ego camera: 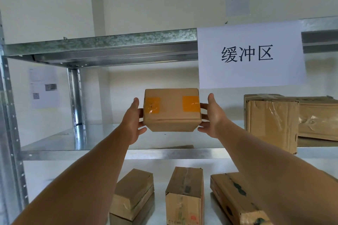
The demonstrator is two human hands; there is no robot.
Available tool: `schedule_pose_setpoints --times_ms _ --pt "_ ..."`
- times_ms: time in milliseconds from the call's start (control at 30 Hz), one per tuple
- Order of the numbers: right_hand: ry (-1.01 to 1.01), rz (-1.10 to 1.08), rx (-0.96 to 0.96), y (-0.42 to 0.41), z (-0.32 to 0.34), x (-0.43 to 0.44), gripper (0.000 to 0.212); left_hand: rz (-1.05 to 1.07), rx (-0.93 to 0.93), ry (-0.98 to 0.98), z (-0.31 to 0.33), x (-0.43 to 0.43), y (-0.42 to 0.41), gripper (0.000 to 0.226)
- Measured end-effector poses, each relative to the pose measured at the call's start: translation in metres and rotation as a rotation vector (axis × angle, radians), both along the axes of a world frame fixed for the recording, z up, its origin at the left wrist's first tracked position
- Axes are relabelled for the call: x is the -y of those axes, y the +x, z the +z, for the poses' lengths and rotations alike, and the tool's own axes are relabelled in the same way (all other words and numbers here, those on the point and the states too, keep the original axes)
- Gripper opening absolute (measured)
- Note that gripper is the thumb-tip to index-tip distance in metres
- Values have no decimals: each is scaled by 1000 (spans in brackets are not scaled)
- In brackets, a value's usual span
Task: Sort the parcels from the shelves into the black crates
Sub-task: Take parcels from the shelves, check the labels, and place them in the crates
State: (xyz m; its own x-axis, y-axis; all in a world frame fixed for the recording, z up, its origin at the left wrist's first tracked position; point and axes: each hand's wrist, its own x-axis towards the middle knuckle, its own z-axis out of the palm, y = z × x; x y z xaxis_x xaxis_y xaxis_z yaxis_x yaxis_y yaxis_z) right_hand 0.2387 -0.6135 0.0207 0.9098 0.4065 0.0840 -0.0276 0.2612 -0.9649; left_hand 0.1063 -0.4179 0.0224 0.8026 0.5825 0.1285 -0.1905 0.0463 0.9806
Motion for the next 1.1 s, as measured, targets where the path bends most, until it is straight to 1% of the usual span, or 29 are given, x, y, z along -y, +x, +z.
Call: schedule_pose_setpoints --times_ms 133,233,300,367,467,600,767,867,1000,1100 --pt "-8 -11 8 0 -1 1 64 -8 18 -49 -4 0 0 61" --pt "-36 -52 31 -1 -3 0 59 45 7 -7 -6 4 2 58" --pt "-32 -63 38 -1 -6 -3 56 93 -29 21 -7 5 1 64" --pt "-16 -41 29 -2 -9 -6 56 98 -36 -10 -8 4 0 64" --pt "13 -18 2 -4 -12 -11 55 84 -19 -60 -11 4 -4 56" --pt "53 -4 -23 -3 -18 -16 57 57 -30 -41 -14 -1 -8 62" --pt "90 35 -33 -5 -21 -27 57 70 -35 -29 -13 -8 -16 59" --pt "88 52 -35 -10 -22 -36 55 97 -31 -19 -14 -13 -22 61" --pt "77 84 -34 -19 -23 -50 60 134 -26 -3 -16 -24 -36 61" --pt "60 89 -17 -32 -22 -63 58 139 -31 2 -16 -31 -49 59"
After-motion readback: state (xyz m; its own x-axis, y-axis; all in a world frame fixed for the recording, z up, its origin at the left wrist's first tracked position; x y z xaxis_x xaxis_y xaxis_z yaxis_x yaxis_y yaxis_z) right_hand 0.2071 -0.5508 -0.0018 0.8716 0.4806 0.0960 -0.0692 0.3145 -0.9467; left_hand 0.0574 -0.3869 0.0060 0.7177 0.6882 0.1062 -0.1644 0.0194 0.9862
